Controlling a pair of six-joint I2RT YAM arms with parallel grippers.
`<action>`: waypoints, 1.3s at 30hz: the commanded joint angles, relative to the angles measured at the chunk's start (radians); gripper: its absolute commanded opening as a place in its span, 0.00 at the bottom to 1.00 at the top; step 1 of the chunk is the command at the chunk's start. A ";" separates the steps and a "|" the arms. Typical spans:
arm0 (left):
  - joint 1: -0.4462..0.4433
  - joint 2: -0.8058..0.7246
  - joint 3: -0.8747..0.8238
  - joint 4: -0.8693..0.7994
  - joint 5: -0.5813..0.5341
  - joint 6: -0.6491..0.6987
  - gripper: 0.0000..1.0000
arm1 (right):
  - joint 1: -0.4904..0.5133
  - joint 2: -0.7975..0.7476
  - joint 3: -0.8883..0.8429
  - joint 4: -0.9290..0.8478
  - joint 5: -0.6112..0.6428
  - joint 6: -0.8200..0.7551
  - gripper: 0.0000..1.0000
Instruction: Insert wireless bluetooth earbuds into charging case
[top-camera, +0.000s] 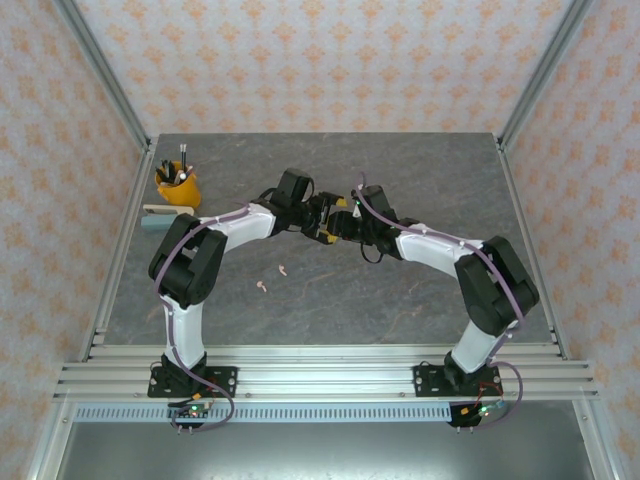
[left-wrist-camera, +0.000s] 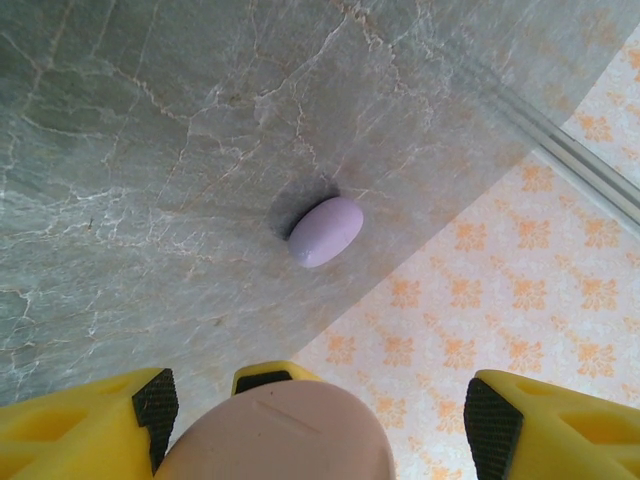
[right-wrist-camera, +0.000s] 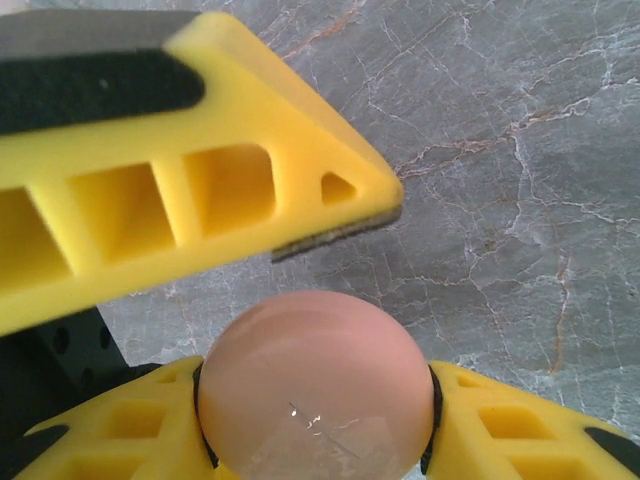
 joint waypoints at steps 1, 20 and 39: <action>-0.008 -0.035 -0.016 0.038 0.023 -0.014 0.76 | -0.005 0.019 0.028 0.018 0.000 0.004 0.47; -0.008 -0.035 -0.010 0.019 0.017 0.009 0.31 | -0.008 0.019 0.025 0.017 0.013 0.014 0.49; 0.014 -0.011 0.094 -0.338 -0.164 0.368 0.22 | -0.076 -0.352 -0.171 -0.118 0.083 0.035 0.81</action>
